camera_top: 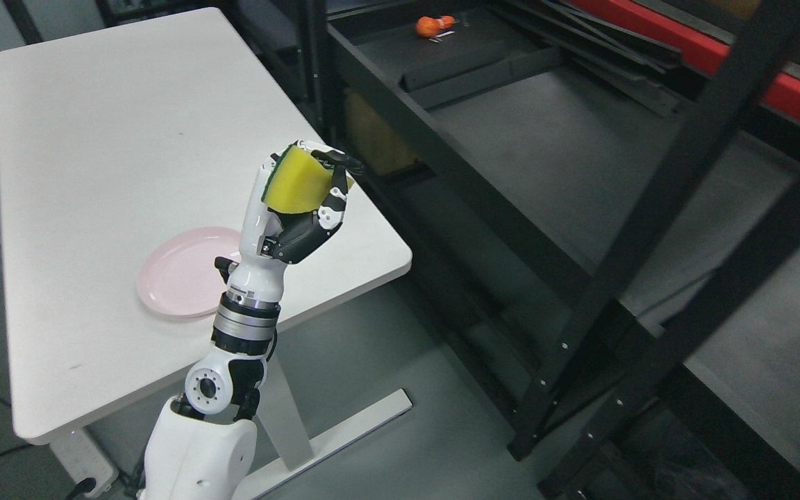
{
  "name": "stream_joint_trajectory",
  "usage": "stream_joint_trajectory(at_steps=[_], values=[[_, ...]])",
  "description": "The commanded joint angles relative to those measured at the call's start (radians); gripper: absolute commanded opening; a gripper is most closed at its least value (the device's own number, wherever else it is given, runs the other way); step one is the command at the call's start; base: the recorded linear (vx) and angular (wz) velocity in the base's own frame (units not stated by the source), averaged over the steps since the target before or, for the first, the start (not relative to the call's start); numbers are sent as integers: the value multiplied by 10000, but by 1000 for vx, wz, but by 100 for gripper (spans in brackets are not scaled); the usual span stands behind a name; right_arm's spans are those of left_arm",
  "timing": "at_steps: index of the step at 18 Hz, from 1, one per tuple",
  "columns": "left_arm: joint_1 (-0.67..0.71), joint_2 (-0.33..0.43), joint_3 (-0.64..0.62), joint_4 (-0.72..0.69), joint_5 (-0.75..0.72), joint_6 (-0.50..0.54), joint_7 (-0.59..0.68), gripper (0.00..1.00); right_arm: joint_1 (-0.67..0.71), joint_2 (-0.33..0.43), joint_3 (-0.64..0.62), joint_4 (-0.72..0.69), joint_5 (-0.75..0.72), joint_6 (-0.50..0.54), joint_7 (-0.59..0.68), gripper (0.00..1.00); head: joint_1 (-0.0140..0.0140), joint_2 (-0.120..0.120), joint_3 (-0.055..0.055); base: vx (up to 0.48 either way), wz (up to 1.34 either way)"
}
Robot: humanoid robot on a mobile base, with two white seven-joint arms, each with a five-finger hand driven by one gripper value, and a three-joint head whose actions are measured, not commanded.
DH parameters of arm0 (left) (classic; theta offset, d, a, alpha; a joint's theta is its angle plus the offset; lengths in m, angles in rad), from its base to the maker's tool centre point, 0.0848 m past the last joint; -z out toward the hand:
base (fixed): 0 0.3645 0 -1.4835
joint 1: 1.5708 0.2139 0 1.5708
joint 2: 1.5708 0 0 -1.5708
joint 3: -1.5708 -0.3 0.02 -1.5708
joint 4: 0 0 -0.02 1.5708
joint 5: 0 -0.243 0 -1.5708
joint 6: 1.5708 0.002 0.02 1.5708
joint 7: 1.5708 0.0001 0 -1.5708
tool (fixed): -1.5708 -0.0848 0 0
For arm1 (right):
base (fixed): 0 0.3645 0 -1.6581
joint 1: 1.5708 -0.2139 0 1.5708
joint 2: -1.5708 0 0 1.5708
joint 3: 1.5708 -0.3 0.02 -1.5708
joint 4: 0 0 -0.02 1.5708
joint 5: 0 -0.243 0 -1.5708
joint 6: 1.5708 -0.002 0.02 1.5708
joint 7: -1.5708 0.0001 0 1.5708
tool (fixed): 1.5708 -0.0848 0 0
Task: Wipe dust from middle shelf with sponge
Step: 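Carry the sponge in the left hand toward the black shelf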
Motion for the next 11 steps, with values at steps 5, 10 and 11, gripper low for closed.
stream_joint_trajectory(at_steps=[5, 10, 11], values=[[60, 142, -4030, -144, 446, 632, 599, 1, 0, -175, 0, -174, 0, 737, 9, 100, 0, 0, 0, -288, -929], [-1316, 142, -6040, -159, 523, 1324, 554, 1, 0, -175, 0, -174, 0, 752, -6, 100, 0, 0, 0, -199, -959], [-1943, 142, -6408, -159, 386, 1324, 523, 1, 0, -175, 0, -174, 0, 737, 9, 100, 0, 0, 0, -178, -979]])
